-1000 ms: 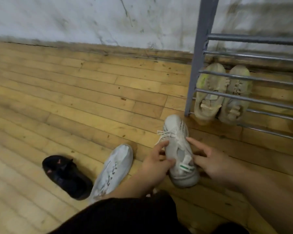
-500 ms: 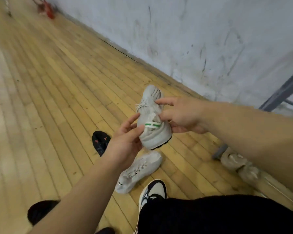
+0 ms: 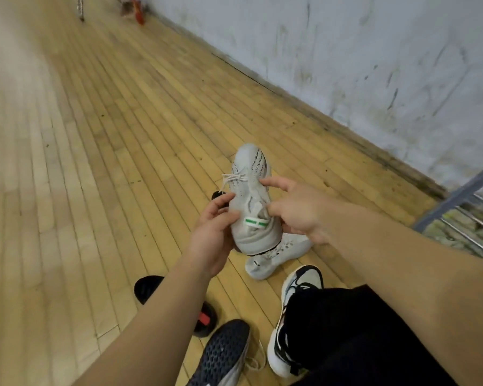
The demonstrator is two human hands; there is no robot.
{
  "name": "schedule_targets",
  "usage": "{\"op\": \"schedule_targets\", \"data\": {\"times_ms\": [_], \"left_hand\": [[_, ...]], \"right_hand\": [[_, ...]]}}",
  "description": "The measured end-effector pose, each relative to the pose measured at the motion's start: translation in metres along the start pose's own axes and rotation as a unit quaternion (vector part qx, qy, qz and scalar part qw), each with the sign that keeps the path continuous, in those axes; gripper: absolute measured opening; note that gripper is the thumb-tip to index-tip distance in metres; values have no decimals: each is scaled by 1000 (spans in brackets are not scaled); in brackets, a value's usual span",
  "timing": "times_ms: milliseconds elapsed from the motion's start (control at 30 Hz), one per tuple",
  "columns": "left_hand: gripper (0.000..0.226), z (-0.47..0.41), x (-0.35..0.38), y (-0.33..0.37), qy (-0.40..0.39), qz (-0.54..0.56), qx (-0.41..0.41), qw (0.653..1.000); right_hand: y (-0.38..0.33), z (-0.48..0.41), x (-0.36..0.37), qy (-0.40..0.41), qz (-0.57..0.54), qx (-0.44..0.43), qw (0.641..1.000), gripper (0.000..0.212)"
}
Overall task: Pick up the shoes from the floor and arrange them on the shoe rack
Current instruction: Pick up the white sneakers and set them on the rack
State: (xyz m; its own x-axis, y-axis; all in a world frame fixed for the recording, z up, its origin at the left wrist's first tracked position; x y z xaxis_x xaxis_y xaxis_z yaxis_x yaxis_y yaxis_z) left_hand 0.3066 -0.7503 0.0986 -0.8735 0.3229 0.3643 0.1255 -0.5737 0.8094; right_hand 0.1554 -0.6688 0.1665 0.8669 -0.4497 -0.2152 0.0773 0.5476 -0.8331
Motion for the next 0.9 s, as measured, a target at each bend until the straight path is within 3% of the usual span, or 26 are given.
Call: {"op": "schedule_targets", "data": {"times_ms": [200,333,500,600,700,900], "left_hand": [[38,12,34,13,-41,-8,10,999],[45,34,94,27,-146,-39,37,988],[50,84,216,38,-295,-100,89,946],[46,133,296,24,-404,-175,116,890],[55,202,366,-17,-520,-251,92,811],[69,366,448,-141,-698,-390,-24,600]], "right_hand": [[-15,22,-35,30,9,-20,999,62],[-29,64,-99,64,0,-57,996,58],[-21,158,-205,173,-49,-115,977,55],[7,240,-263,265,-91,-136,950,56],[60,339,-303,369,-123,-131,912,62],[208,506,-310,552,-238,-58,797,56]]}}
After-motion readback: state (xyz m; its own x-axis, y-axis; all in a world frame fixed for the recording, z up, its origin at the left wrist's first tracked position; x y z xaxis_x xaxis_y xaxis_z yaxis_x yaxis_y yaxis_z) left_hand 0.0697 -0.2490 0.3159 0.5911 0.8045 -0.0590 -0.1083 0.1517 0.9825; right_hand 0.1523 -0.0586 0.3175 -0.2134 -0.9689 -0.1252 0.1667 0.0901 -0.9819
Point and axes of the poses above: each hand's wrist, its own z-axis away from the middle knuckle, its own x-axis out of the palm, y = z × x, the point moved 2 cm from there along -z, towards the middle knuckle, and after that the axes turned 6 degrees about y, right-handed, at the moved point
